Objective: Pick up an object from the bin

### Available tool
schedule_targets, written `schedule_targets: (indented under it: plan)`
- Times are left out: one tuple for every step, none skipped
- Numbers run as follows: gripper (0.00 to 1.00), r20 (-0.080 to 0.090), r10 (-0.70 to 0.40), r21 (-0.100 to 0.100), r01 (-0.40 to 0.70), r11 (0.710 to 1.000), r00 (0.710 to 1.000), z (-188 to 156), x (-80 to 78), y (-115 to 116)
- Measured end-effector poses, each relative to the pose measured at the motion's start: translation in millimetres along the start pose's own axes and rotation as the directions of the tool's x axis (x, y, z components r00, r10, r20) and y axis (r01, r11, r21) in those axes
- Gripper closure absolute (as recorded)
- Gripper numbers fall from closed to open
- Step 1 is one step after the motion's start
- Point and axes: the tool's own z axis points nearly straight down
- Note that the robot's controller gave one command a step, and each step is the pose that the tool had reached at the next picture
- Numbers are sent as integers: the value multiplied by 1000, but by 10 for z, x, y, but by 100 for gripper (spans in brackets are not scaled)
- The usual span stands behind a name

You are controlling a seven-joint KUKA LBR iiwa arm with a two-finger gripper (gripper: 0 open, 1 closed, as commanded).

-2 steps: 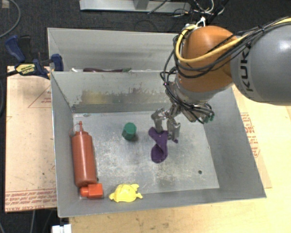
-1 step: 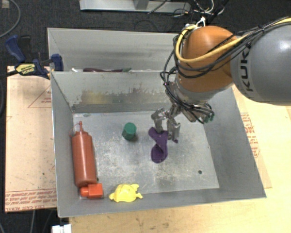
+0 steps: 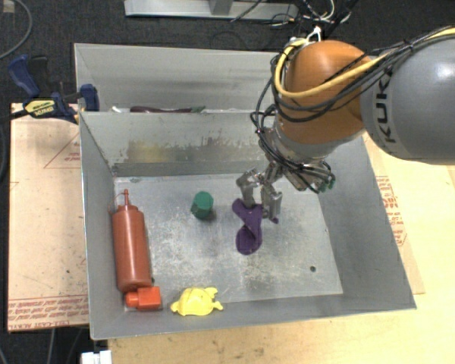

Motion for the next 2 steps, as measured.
schedule_targets:
  plan:
    - [100, 0, 0, 0, 0, 1000, 1000, 0, 0, 0]
    - [100, 0, 0, 0, 0, 1000, 1000, 0, 0, 0]
